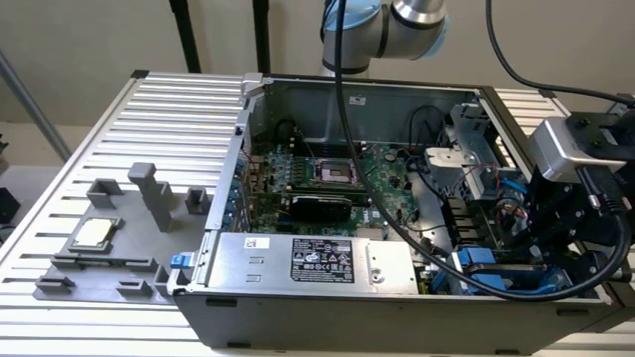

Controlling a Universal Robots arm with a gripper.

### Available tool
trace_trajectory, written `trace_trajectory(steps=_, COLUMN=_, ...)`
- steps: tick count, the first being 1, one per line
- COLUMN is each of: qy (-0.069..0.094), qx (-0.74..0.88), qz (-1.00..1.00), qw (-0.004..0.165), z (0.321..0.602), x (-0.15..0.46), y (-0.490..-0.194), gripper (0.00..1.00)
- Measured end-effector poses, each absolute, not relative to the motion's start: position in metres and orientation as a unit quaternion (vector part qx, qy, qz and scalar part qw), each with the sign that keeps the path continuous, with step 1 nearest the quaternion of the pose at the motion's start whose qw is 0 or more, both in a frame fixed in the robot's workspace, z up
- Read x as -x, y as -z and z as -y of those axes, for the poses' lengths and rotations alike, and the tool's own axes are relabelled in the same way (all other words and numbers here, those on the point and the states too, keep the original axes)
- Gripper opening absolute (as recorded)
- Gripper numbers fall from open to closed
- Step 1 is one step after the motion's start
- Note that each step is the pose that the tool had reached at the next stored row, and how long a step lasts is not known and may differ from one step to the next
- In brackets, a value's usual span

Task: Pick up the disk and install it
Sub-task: 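Insert the first disk wire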

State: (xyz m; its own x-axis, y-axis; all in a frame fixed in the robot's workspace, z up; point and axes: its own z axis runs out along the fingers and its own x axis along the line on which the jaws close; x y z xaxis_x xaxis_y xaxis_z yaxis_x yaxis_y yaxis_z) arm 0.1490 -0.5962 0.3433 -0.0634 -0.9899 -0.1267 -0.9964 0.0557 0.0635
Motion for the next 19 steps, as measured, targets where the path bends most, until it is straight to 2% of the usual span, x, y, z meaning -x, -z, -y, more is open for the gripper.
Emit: trace_trajectory(steps=19, qy=-0.054, qx=0.683, qz=-0.728, qw=0.013, z=0.5885, x=-0.1524, y=-0.3428, gripper=0.16)
